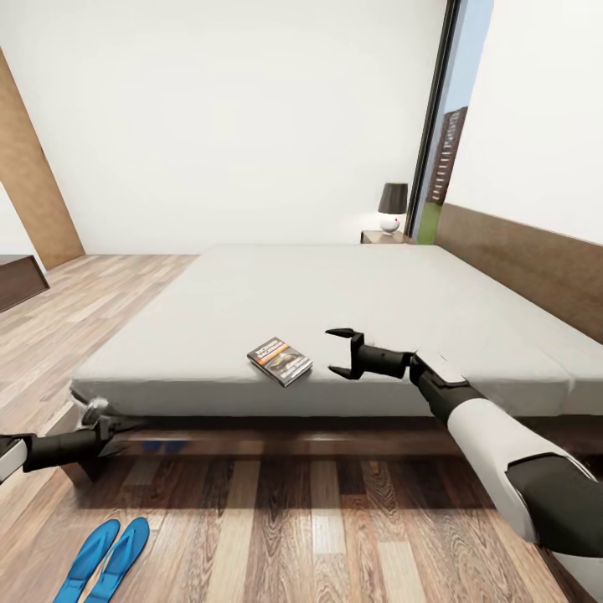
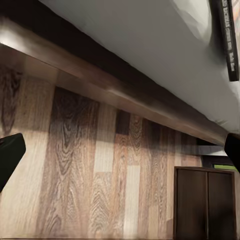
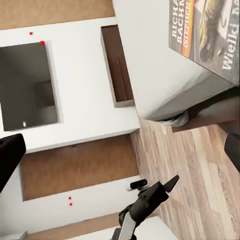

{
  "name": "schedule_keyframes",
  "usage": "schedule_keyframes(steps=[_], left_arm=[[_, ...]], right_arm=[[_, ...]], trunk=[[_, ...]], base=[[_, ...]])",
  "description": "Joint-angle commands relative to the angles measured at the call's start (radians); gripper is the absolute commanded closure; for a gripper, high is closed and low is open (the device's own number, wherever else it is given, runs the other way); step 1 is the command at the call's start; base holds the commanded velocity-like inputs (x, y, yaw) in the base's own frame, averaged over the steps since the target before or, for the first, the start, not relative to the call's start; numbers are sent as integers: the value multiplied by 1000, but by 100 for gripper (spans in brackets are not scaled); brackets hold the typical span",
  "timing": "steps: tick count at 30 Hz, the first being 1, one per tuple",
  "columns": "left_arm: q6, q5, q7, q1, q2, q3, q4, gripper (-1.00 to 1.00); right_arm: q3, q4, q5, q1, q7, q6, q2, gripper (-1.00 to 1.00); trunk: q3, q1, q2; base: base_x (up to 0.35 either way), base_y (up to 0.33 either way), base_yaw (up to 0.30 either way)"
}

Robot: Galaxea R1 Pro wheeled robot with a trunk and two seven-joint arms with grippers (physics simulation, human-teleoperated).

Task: In the bedroom, move the book from the bed onto either nightstand, and place the two sandals side by side next to the bed.

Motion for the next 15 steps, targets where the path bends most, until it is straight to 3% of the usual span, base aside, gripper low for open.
schedule_keyframes(steps=[1,9,15], left_arm=[[11,10,-2,9,0,-2,0,-100],[11,10,-42,43,-4,-2,1,-100],[8,11,-103,72,-19,-2,1,-100]], right_arm=[[5,0,-3,16,2,-28,9,-100],[8,1,12,93,4,-159,42,-100],[8,35,83,140,62,-282,91,-100]], trunk=[[-1,0,0],[-1,0,0],[-1,0,0]], base=[[0,0,0],[0,0,0],[0,0,0]])
